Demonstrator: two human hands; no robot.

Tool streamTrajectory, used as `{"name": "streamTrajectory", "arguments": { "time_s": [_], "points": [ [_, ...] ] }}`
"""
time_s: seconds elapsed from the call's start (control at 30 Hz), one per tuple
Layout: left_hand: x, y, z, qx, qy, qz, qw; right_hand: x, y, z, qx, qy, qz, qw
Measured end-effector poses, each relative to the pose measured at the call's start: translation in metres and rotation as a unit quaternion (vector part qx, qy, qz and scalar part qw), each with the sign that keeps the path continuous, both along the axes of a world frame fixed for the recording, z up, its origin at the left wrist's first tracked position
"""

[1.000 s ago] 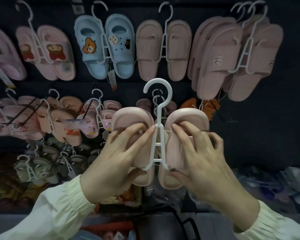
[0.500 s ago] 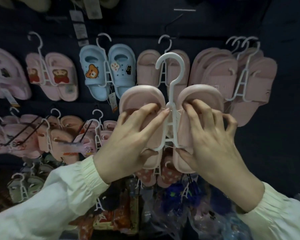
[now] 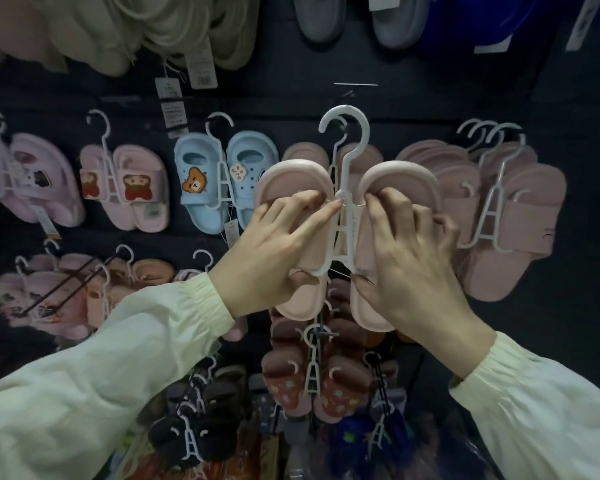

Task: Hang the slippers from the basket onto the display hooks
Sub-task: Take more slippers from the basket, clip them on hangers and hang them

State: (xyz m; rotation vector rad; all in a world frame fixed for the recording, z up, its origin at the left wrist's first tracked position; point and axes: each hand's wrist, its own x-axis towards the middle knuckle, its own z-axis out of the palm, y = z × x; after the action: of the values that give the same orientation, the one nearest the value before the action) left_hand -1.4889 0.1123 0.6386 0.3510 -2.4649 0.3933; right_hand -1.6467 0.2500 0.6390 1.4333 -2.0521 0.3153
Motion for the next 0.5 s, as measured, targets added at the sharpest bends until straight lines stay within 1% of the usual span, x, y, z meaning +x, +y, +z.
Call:
{"name": "streamTrajectory", "arguments": {
  "time_s": [0.17,0.4,0.5],
  "points": [
    [-0.015,-0.021,-0.007,0.01,-0.008,0.009,1.0,-0.017,-0.021,-0.01,0.0,0.002,0.006,1.0],
    [-0.04,-0.05,-0.017,0.016,-0.005,0.054,0.998,-0.039,-0.053,-0.02,0.001,0.007,0.005,1.0],
    [-0.051,-0.059,-0.018,0.019,-0.005,0.076,0.997,-0.048,-0.071,-0.019,0.016,0.008,-0.003,1.0]
  ]
}}
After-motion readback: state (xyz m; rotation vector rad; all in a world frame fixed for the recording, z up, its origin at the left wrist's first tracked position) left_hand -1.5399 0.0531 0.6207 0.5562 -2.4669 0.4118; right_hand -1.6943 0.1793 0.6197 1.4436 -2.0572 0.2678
